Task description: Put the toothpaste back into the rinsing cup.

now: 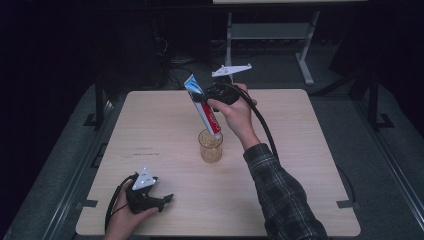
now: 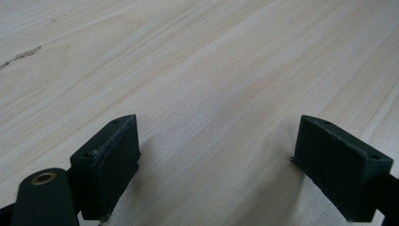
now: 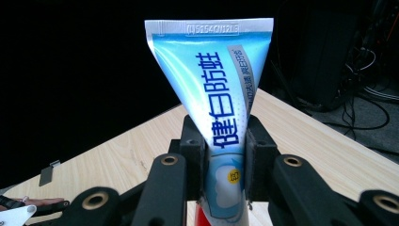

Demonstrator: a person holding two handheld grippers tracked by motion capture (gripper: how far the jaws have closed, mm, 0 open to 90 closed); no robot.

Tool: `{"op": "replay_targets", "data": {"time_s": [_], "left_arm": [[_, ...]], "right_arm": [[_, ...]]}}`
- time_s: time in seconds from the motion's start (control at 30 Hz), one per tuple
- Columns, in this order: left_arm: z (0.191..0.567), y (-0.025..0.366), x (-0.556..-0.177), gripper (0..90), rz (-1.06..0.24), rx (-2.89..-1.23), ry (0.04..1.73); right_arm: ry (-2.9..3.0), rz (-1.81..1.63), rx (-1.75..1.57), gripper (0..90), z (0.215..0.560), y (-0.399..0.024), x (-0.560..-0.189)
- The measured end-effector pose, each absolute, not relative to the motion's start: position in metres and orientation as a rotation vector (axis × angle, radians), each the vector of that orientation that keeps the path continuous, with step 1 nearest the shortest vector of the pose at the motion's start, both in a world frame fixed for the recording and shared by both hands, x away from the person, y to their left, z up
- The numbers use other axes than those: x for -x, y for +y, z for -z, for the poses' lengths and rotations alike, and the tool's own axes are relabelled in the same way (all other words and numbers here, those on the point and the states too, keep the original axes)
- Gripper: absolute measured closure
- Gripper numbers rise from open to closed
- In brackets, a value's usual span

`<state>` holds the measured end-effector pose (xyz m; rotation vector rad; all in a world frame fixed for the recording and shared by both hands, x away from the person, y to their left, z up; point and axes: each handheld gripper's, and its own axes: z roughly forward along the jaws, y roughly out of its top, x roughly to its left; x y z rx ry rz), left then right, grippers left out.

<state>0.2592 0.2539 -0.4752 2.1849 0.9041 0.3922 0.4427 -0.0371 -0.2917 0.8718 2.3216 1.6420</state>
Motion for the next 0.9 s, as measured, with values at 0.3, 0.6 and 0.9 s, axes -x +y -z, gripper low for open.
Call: {"op": "replay_targets", "data": {"time_s": [0.3,0.6,0.9], "left_arm": [[0.475,0.254,-0.259,13.4,-0.392,-2.185,0.904],[0.475,0.254,-0.259,13.4,-0.392,-2.187,0.902],[0.475,0.254,-0.259,13.4,-0.393,-2.189,0.901]], "right_arm": [[2.332,-1.643,-0.875,73.3,0.298,-0.035,-0.443],[2.346,-1.634,-0.886,73.1,0.308,-0.037,-0.444],[2.357,-1.628,-0.894,73.0,0.317,-0.038,-0.444]]}}
